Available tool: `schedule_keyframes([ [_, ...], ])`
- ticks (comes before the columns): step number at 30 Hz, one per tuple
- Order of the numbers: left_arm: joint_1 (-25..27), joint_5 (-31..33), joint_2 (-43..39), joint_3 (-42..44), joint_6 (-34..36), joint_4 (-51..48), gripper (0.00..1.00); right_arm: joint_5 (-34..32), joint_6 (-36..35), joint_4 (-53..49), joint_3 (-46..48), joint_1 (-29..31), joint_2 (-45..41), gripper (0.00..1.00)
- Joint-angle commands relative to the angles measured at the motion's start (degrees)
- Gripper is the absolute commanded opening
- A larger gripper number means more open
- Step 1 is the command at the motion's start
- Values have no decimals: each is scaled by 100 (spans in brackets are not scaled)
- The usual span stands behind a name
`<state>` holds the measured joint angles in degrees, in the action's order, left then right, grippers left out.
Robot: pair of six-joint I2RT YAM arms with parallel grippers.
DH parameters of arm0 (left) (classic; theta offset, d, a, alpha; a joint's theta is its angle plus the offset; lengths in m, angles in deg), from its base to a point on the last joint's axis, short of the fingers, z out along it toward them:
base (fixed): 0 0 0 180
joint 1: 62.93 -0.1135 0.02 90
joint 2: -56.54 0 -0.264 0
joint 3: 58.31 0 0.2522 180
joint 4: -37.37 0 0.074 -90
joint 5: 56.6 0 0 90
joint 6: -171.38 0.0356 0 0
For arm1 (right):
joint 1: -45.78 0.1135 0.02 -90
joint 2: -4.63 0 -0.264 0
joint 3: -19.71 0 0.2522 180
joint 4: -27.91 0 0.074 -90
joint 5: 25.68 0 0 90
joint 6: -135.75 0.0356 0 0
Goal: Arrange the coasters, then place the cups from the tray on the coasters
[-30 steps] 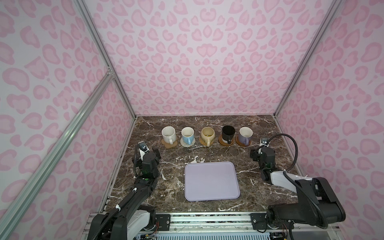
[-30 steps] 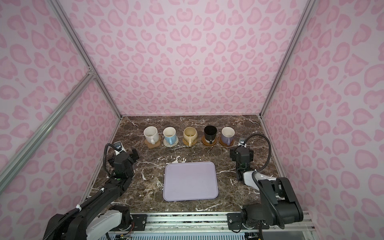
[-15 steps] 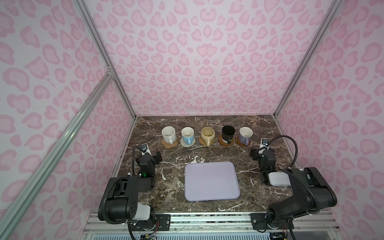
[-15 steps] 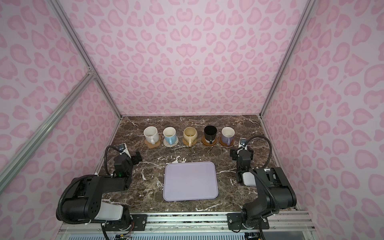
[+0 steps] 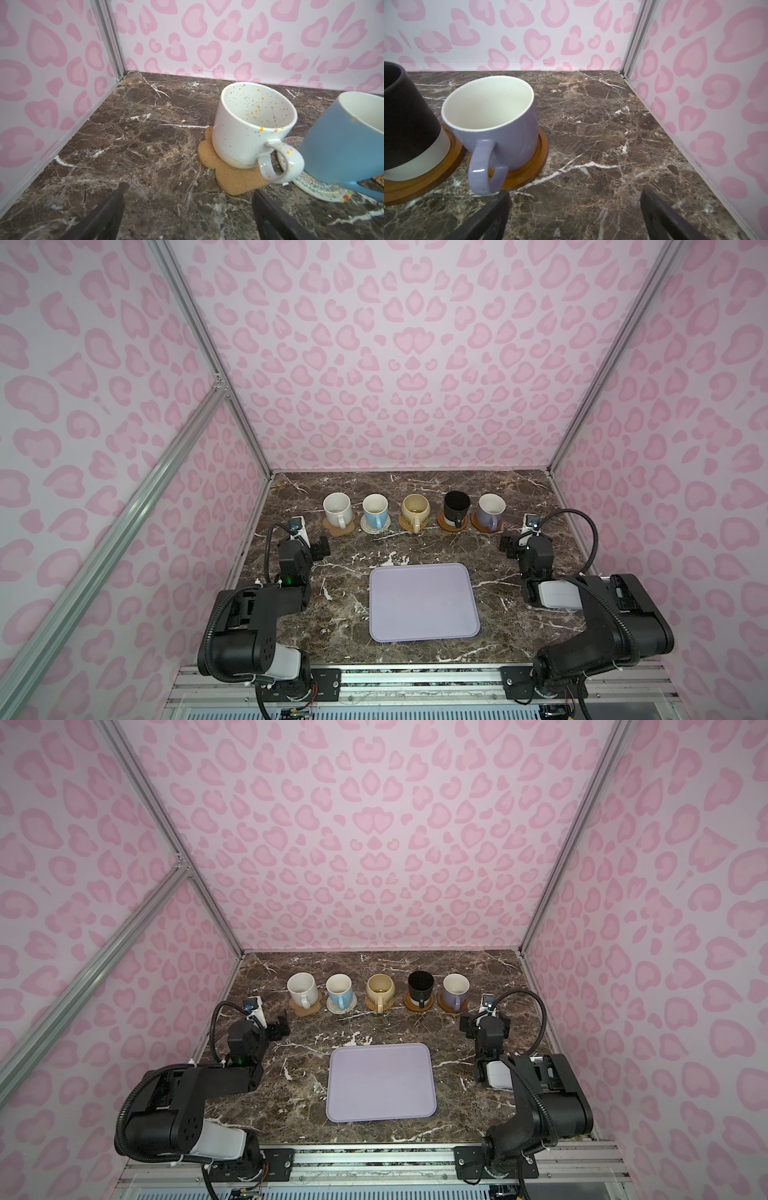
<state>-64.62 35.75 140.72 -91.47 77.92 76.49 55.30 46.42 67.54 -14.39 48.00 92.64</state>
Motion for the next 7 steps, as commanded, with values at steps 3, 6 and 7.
schedule_keyframes([
  [3, 17, -30, 43, -99, 89, 19, 97, -32, 46, 33, -6, -3, 12, 99],
  [6, 26, -20, 36, -90, 83, 27, 97, -39, 42, 36, 3, -2, 5, 99],
  [7, 29, -22, -9, -24, 86, 110, 97, -39, 39, 39, 3, -3, 5, 99],
])
